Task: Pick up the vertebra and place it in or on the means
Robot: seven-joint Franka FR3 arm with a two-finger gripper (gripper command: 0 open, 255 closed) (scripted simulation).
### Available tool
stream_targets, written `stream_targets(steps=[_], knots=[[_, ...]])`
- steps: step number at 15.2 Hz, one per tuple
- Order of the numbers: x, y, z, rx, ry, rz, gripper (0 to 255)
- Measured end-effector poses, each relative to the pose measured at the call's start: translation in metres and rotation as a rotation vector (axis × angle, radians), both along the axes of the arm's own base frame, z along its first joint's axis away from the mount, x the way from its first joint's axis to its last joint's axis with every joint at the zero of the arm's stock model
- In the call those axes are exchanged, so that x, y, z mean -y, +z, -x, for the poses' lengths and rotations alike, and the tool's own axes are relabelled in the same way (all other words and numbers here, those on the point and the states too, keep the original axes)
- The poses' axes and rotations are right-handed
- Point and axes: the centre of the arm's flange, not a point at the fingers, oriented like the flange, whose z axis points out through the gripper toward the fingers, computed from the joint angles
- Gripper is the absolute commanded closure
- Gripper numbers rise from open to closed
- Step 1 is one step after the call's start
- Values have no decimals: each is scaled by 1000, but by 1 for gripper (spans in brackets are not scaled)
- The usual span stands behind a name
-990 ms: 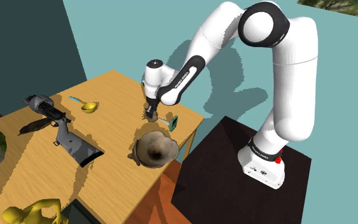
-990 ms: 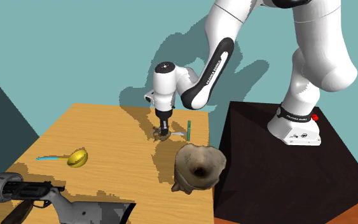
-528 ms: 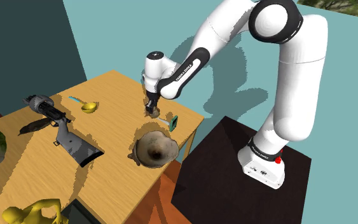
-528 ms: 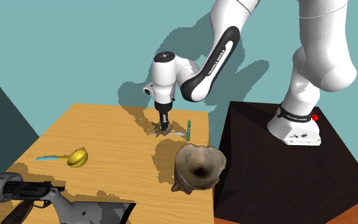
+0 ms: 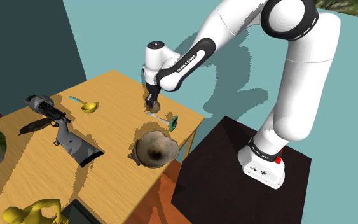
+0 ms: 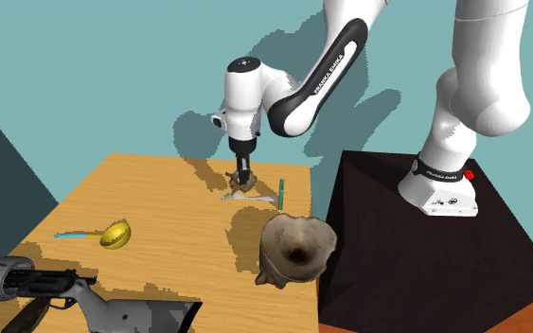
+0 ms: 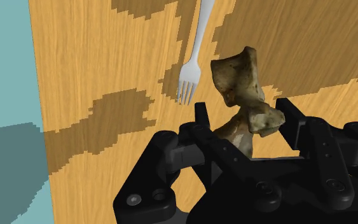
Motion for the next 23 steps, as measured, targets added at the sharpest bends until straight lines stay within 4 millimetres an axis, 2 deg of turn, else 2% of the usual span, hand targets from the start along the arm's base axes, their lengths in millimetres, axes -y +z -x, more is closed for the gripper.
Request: stream_targets(steps=[18,23], knots=[[-1,94,-1,0,0,0,255],[-30,99,42,-1,1,0,255]])
